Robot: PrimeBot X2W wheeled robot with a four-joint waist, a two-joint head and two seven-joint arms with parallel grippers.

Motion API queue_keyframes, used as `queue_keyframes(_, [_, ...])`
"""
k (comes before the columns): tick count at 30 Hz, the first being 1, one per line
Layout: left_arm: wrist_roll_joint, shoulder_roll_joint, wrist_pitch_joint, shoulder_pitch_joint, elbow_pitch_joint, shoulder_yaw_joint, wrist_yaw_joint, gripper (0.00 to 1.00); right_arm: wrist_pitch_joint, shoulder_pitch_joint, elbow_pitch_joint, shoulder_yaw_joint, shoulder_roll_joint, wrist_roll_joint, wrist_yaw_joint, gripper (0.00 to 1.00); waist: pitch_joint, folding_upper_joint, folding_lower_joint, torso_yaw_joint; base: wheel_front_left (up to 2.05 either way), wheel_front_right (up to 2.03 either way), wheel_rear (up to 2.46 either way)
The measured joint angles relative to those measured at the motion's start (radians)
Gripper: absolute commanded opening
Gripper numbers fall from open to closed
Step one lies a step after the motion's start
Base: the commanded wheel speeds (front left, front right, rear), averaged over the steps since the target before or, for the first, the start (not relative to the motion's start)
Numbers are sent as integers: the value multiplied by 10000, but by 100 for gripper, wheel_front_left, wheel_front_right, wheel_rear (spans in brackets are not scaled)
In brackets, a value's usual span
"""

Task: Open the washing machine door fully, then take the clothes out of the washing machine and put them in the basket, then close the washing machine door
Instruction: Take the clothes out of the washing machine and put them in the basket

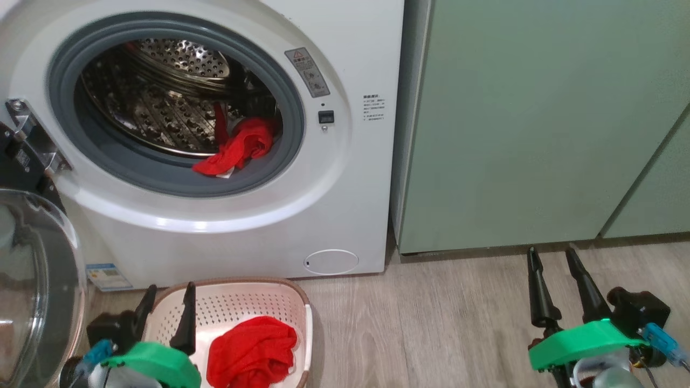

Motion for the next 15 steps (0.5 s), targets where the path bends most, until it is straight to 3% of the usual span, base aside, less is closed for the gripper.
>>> queue_keyframes(8, [-525,38,1570,-1130,353,-180,-2,100,0,-23,58,94,-6,4,0,100,409,0,0,-169,0,0,0])
queue_keyframes(15, [-1728,364,4259,-4152,1183,-441,-12,100,0,-364,6,151,-151,136,0,100,1498,0,0,-558,0,0,0])
